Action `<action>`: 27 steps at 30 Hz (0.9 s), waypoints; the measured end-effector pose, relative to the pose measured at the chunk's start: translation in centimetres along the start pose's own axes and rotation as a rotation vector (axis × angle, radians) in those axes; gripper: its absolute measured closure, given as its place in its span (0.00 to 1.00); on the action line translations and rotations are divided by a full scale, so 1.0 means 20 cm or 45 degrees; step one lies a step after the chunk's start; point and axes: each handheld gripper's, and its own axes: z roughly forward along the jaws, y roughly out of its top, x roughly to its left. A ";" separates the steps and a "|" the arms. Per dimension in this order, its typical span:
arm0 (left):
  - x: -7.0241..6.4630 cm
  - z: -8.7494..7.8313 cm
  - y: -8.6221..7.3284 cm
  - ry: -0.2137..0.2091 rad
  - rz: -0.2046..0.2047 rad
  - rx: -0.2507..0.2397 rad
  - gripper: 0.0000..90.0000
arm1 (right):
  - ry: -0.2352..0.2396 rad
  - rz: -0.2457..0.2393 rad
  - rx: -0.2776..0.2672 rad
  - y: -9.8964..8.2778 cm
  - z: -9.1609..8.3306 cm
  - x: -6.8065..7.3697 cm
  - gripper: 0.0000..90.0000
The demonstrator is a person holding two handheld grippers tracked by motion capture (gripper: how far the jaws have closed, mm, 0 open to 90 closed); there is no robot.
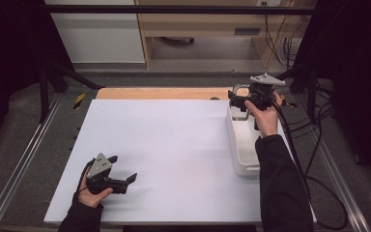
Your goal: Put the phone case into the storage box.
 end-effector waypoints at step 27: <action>-0.02 0.00 0.01 -0.009 0.012 -0.012 0.00 | 0.300 -0.087 -0.117 -0.19 -0.35 0.18 0.01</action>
